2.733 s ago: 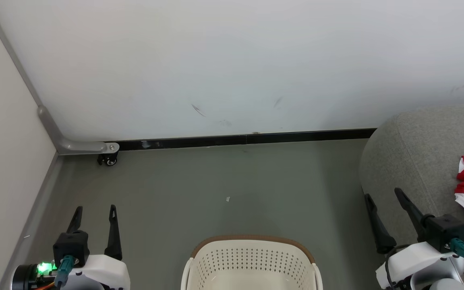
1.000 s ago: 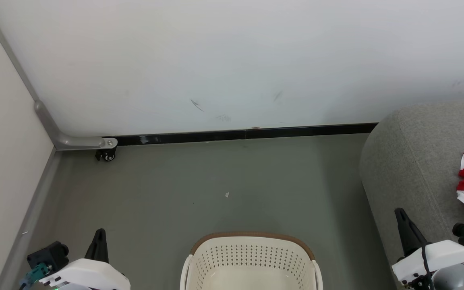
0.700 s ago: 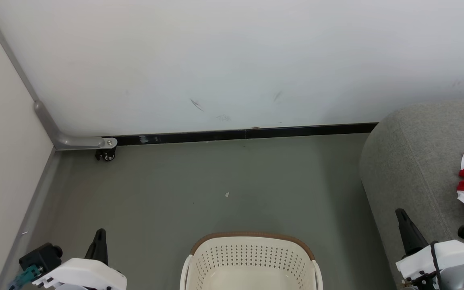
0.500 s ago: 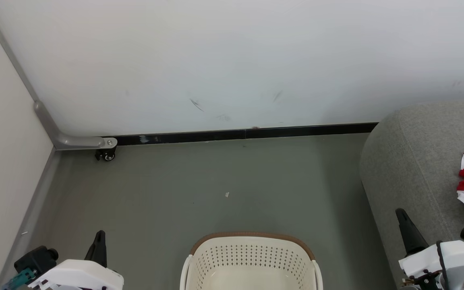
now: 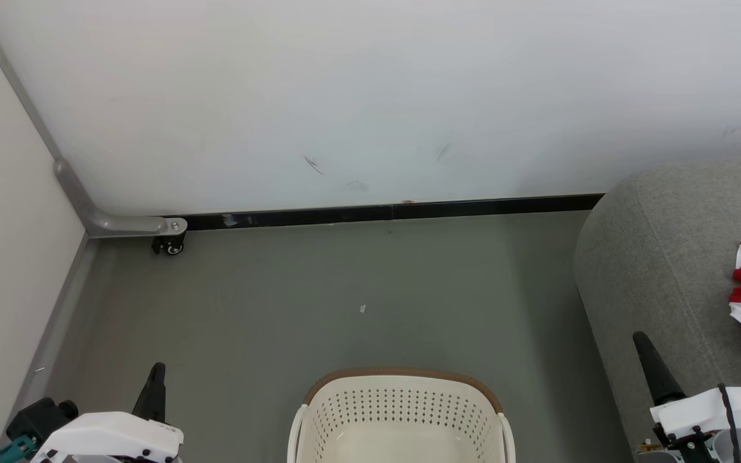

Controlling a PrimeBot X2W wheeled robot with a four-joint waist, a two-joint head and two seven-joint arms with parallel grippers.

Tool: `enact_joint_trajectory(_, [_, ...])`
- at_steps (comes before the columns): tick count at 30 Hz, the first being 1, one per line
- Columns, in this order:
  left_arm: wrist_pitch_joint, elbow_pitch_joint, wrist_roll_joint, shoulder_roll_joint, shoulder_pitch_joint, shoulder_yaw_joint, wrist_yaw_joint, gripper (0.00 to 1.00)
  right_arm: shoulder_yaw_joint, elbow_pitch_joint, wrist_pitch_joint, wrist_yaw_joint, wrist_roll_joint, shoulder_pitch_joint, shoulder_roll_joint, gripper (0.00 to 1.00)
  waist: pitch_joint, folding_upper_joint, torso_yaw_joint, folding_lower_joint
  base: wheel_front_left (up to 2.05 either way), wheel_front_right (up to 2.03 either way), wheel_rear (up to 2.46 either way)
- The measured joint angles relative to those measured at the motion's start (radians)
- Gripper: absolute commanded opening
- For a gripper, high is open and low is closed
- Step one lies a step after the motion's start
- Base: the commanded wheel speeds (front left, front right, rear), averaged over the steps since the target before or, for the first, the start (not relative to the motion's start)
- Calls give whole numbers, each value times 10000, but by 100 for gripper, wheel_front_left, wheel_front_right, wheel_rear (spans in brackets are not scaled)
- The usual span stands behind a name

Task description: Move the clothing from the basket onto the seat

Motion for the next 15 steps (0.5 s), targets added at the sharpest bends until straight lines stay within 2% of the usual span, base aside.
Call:
enact_joint_trajectory(7, [263,-31,-784,-92,0,330,-359,0,-2,6,173,-2,1129,-25,-12,0,88,0,1,-38,0,0,0])
enact_joint_trajectory(15, [525,-61,-1755,-276,0,704,-757,0,-2,6,345,-2,2431,-32,-19,0,159,0,3,-48,0,0,0])
